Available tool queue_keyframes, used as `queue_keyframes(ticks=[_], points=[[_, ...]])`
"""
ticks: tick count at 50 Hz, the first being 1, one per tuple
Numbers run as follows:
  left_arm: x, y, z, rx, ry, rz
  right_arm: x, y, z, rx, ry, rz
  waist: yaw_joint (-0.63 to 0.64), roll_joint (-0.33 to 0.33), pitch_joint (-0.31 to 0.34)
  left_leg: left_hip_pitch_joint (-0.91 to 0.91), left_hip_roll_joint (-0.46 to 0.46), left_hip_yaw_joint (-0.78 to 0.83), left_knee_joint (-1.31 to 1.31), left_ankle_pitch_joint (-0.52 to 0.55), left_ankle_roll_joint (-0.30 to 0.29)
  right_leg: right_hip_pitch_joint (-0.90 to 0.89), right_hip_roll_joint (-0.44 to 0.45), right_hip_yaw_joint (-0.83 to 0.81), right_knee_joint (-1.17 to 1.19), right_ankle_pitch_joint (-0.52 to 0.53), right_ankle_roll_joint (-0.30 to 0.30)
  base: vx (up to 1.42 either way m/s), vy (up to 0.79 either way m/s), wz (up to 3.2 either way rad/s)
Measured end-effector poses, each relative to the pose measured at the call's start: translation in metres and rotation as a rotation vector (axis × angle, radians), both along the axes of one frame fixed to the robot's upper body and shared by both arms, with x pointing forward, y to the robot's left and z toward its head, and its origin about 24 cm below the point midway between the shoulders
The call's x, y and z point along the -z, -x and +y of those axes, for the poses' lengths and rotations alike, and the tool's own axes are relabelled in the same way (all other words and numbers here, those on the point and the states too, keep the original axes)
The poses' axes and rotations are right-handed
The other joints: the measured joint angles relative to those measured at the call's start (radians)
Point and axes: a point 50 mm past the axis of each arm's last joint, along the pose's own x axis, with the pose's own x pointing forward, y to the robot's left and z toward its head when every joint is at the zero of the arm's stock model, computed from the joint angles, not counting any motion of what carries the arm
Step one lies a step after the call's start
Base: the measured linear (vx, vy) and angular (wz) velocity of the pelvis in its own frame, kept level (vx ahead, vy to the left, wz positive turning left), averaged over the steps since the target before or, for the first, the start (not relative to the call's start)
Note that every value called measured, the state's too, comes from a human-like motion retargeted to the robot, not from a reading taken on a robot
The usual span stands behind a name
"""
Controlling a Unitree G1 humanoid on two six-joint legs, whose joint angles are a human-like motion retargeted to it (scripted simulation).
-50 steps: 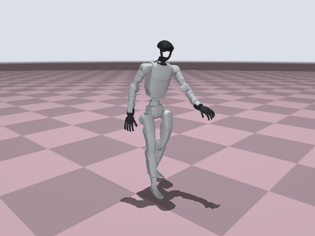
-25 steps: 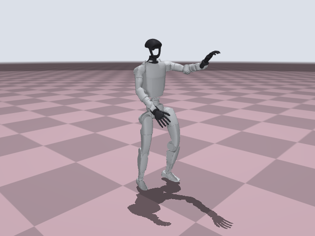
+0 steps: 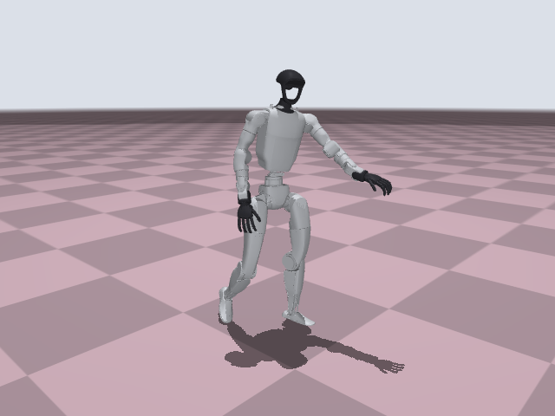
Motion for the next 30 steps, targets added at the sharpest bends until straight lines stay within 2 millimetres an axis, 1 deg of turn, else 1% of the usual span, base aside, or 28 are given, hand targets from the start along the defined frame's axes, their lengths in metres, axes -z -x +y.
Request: queue_keyframes(ticks=[2,3,5,6,8,10,13,15,17,18,20,22,25,27,30], points=[[0.027,0.015,0.004,-0.036,-0.008,0.075,0.001,0.013,-0.006,0.051,-0.019,-0.003,-0.024,-0.006,0.011,0.011,0.002,-0.006,0.02,-0.027,-0.002,-0.071,0.0,-0.015,0.089,-0.041,-0.018,0.39,0.2,0.2],[0.037,0.022,0.005,-0.048,-0.011,0.101,0.002,0.02,-0.01,0.073,-0.024,0.0,-0.034,-0.008,0.017,0.016,0.003,-0.009,0.031,-0.04,-0.003,-0.1,0.004,-0.025,0.109,-0.061,-0.02,0.38,0.18,0.2],[0.05,0.031,0.005,-0.059,-0.018,0.136,0.005,0.034,-0.016,0.111,-0.023,0.017,-0.05,-0.01,0.027,0.025,0.005,-0.015,0.049,-0.062,-0.007,-0.146,0.013,-0.056,0.102,-0.09,-0.019,0.37,0.15,0.18],[0.053,0.033,0.004,-0.055,-0.02,0.142,0.006,0.04,-0.019,0.125,-0.017,0.031,-0.055,-0.01,0.031,0.029,0.006,-0.018,0.055,-0.071,-0.009,-0.162,0.019,-0.078,0.07,-0.097,-0.016,0.36,0.13,0.16],[0.057,0.034,0.001,-0.042,-0.024,0.146,0.009,0.052,-0.025,0.149,0.0,0.061,-0.063,-0.01,0.036,0.037,0.006,-0.022,0.063,-0.088,-0.015,-0.185,0.033,-0.124,-0.024,-0.105,-0.001,0.36,0.11,0.16],[0.057,0.032,-0.003,-0.022,-0.025,0.139,0.012,0.063,-0.029,0.165,0.018,0.096,-0.071,-0.012,0.039,0.045,0.001,-0.029,0.067,-0.105,-0.02,-0.197,0.056,-0.163,-0.17,-0.086,0.033,0.36,0.08,0.24],[0.052,0.027,-0.007,0.006,-0.027,0.119,0.015,0.074,-0.032,0.172,0.042,0.146,-0.088,-0.031,0.042,0.061,-0.028,-0.048,0.068,-0.135,-0.023,-0.195,0.097,-0.175,-0.46,0.028,0.117,0.38,0.04,0.4],[0.048,0.024,-0.01,0.021,-0.03,0.107,0.017,0.077,-0.032,0.165,0.051,0.172,-0.1,-0.05,0.044,0.078,-0.056,-0.064,0.071,-0.158,-0.023,-0.189,0.116,-0.159,-0.659,0.118,0.189,0.42,0.0,0.48],[0.045,0.021,-0.012,0.036,-0.038,0.097,0.017,0.077,-0.031,0.147,0.049,0.18,-0.108,-0.063,0.043,0.099,-0.078,-0.077,0.074,-0.18,-0.022,-0.184,0.125,-0.144,-0.807,0.151,0.26,0.46,-0.01,0.42],[0.044,0.02,-0.014,0.045,-0.043,0.092,0.017,0.076,-0.03,0.138,0.046,0.176,-0.11,-0.064,0.041,0.111,-0.086,-0.082,0.076,-0.191,-0.022,-0.183,0.128,-0.14,-0.856,0.144,0.288,0.49,-0.02,0.33],[0.042,0.017,-0.018,0.069,-0.049,0.072,0.016,0.07,-0.029,0.128,0.041,0.154,-0.11,-0.054,0.033,0.133,-0.094,-0.09,0.081,-0.207,-0.023,-0.178,0.129,-0.147,-0.902,0.118,0.315,0.51,-0.02,0.26],[0.039,0.015,-0.024,0.1,-0.049,0.03,0.013,0.062,-0.03,0.136,0.045,0.12,-0.104,-0.035,0.02,0.15,-0.099,-0.097,0.096,-0.219,-0.02,-0.165,0.118,-0.166,-0.895,0.127,0.307,0.54,-0.02,0.23],[0.029,0.01,-0.031,0.145,-0.049,-0.052,0.009,0.05,-0.035,0.161,0.064,0.07,-0.089,-0.006,-0.005,0.16,-0.103,-0.109,0.167,-0.227,-0.007,-0.132,0.09,-0.189,-0.866,0.172,0.279,0.57,-0.05,0.22],[0.018,0.006,-0.033,0.173,-0.051,-0.115,0.007,0.041,-0.037,0.18,0.085,0.044,-0.073,0.012,-0.017,0.14,-0.093,-0.115,0.278,-0.207,0.01,-0.106,0.073,-0.187,-0.831,0.141,0.257,0.56,-0.09,0.14],[-0.006,-0.001,-0.036,0.224,-0.054,-0.22,0.004,0.025,-0.038,0.199,0.124,0.01,-0.044,0.038,-0.032,0.056,-0.061,-0.119,0.535,-0.122,0.037,-0.069,0.053,-0.178,-0.761,0.051,0.227,0.52,-0.11,-0.01]])
